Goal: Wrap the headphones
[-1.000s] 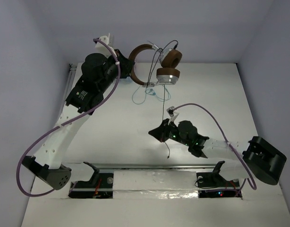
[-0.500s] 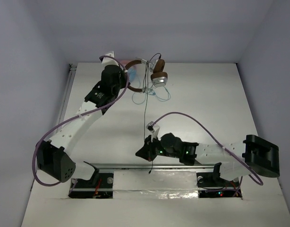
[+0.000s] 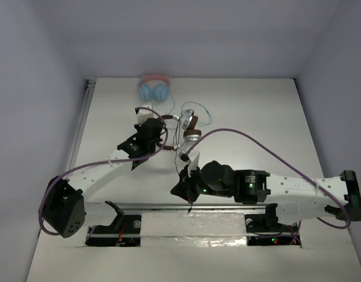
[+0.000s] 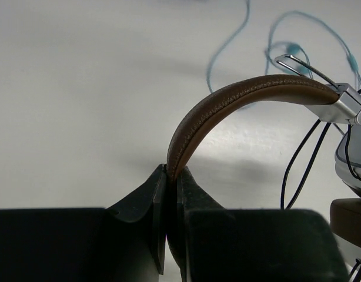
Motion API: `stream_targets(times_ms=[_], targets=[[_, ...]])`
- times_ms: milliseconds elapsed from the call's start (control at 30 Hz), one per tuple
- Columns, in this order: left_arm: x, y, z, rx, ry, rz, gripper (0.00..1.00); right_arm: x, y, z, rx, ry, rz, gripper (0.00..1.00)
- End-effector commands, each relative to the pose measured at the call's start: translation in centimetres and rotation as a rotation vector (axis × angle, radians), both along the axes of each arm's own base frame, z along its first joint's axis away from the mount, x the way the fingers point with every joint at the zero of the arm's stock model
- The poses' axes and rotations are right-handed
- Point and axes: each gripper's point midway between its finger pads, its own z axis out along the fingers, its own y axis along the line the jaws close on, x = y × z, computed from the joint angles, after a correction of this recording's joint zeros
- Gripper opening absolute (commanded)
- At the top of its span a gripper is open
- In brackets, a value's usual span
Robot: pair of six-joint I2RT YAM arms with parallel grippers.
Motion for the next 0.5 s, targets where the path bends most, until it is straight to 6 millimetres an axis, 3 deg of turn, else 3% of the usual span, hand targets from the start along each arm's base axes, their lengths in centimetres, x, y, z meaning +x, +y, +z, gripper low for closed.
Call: stream_targets(times_ms=[0, 133, 200, 267, 467], targets=[[-1.3, -2.2, 3.5, -0.081, -0.127, -0.019, 0.0, 2.9, -3.1, 3.4, -0.048, -0.164, -0.111, 0.0], [-3.9, -4.1, 1.9, -0.059, -0.083, -0.098, 0.0, 5.5, -4.1, 4.7, -0.086, -0.244, -0.226, 0.0], [-5.4, -5.0, 1.0, -0.041, -0.063, -0.141, 0.0, 8.0, -5.0, 5.3, -0.073, -0.284, -0.353, 0.0], [-6.3, -5.1, 0.8, -0.03, -0.065, -0.151, 0.0, 9.3, -5.5, 5.7, -0.032, -0.293, -0.413, 0.0], [-8.7, -6.1, -0.1, -0.081, -0.028, -0.225, 0.0, 11.6, -7.3, 7.2, 0.046, -0.318, -0.572, 0.0]])
